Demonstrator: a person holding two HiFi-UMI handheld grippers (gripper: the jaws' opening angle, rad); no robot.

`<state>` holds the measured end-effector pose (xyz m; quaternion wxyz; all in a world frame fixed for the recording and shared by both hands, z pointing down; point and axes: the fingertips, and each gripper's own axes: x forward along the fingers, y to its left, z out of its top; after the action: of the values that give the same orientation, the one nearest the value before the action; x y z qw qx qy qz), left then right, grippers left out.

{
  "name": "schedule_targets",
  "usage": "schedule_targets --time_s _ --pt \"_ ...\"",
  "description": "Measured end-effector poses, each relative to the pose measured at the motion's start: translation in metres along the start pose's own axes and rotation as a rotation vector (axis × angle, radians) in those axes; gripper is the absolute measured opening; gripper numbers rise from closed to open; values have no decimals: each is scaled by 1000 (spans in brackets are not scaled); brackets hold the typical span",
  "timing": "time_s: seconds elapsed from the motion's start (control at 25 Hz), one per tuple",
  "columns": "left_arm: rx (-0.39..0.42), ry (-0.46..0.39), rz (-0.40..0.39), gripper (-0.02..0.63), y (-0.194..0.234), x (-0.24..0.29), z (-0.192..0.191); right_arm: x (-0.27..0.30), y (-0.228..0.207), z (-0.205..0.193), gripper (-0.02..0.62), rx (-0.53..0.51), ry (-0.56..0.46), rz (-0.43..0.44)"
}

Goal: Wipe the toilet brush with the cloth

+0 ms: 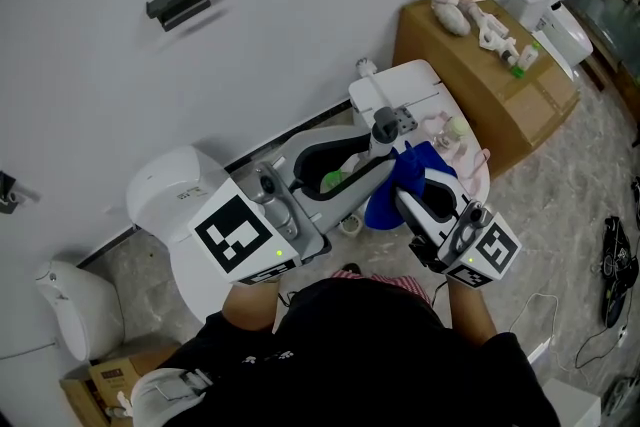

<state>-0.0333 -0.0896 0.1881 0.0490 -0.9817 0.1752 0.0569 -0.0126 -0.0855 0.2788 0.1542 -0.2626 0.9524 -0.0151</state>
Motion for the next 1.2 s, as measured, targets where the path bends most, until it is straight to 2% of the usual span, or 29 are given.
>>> schedule_targets --time_s 0.72,1.2 --pt "-20 -2 8 91 1 -5 1 -1 2 -24 63 11 46 -3" --pt "7 -9 16 91 1 -3 3 -3 -2 -41 63 18 80 5"
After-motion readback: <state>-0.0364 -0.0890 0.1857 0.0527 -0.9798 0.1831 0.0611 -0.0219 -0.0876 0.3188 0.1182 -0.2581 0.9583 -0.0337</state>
